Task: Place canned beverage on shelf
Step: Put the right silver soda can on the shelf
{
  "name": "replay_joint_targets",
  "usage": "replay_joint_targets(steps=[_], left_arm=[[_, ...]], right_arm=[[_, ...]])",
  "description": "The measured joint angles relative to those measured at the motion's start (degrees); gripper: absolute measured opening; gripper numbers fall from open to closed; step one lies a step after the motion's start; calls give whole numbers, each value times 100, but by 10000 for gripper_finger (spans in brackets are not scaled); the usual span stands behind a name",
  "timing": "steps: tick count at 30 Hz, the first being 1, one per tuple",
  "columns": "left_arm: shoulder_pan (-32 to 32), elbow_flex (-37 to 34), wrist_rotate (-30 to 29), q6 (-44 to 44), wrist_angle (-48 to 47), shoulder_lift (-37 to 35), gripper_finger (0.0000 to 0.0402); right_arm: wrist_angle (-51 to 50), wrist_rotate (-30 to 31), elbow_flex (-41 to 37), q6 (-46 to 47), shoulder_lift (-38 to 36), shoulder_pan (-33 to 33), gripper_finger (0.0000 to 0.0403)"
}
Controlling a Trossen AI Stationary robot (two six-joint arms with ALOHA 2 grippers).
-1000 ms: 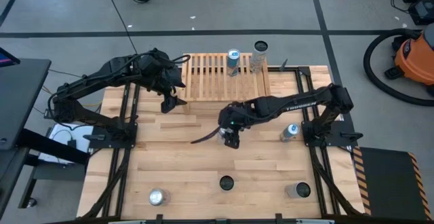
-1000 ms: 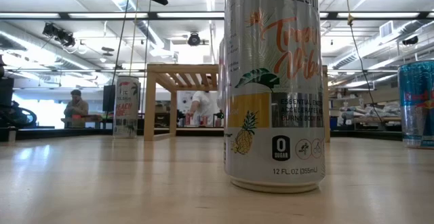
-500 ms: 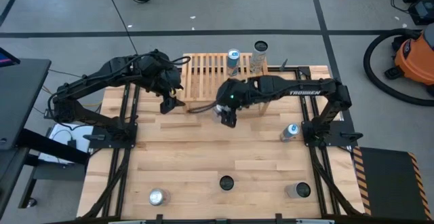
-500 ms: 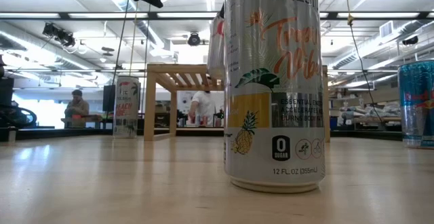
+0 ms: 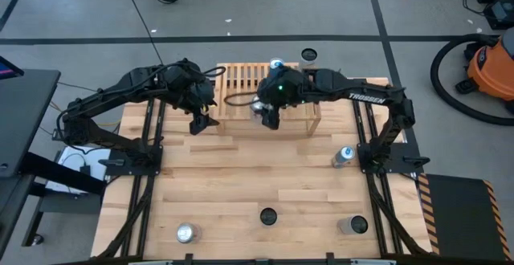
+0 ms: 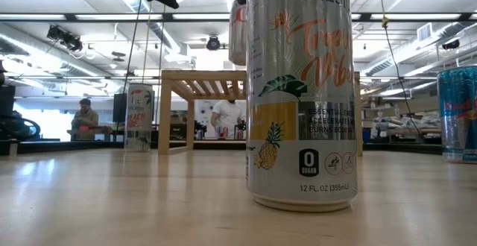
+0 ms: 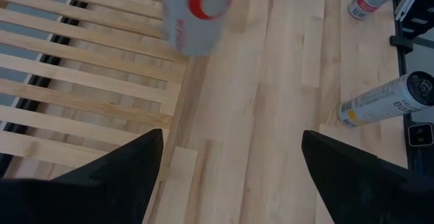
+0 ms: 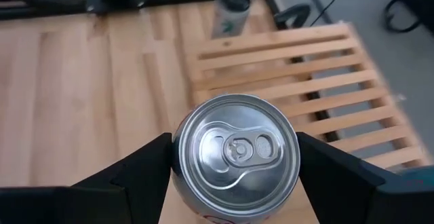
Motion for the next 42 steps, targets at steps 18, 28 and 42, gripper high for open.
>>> replay_joint_targets(steps=[18, 28, 42], left_arm=[[-1, 0, -1, 17, -2, -2, 355], [-1, 0, -2, 18, -4, -2, 355], [0, 0, -2, 125, -4, -2, 355]], right_arm=[[388, -600, 21, -201, 297, -792, 291], [436, -353, 28, -295, 361, -793, 292], [430, -308, 28, -404, 361, -802, 309]])
